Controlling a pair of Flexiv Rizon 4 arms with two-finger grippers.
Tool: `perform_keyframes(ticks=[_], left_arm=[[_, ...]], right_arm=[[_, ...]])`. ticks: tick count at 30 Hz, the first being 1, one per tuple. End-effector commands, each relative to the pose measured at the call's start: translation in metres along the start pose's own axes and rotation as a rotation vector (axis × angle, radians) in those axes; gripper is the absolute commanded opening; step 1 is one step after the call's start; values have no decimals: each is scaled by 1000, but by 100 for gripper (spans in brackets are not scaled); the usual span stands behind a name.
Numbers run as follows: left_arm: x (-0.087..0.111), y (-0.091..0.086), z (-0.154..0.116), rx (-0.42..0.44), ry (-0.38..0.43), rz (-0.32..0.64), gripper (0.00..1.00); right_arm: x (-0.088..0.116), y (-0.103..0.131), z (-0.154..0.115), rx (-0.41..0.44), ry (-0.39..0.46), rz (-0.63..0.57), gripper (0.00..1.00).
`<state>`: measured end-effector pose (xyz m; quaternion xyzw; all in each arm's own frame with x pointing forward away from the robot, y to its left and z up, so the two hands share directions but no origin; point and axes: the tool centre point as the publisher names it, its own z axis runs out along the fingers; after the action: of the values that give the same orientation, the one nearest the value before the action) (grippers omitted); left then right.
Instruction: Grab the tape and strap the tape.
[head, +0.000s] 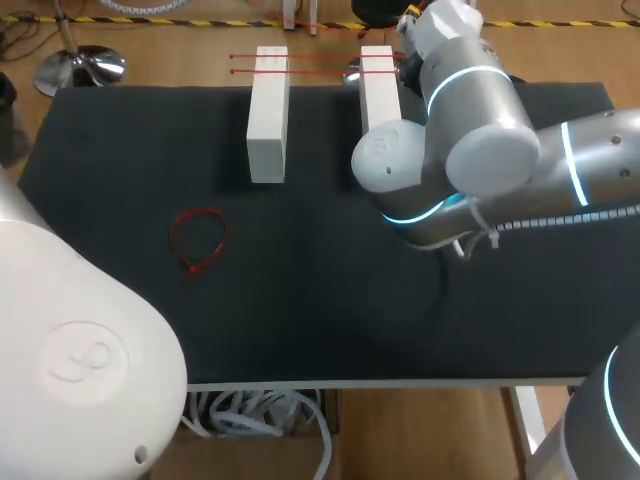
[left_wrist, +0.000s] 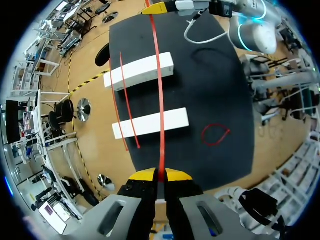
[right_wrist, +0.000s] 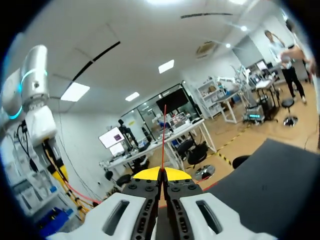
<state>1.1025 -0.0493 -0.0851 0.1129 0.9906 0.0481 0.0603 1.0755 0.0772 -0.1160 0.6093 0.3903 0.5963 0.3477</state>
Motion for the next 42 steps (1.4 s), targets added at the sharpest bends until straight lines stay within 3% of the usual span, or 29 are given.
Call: perform_keyframes(ticks=[1, 11, 22, 25, 28, 42], left_arm=[[0, -1, -1, -4, 3, -1, 0], [0, -1, -1, -4, 3, -1, 0], [0, -1, -1, -4, 3, -1, 0], [0, -1, -1, -4, 3, -1, 0], [0, -1, -1, -4, 3, -1, 0], [0, -1, -1, -4, 3, -1, 0]], right_arm=[[1, 2, 1, -29, 26, -270, 0], [4, 2, 7, -24, 115, -601, 0], [13, 0, 14, -47, 96, -830, 0], [15, -1, 13, -45, 88, -819, 0], [19, 1, 12, -43, 97, -667, 0], [19, 1, 12, -43, 97, -667, 0]])
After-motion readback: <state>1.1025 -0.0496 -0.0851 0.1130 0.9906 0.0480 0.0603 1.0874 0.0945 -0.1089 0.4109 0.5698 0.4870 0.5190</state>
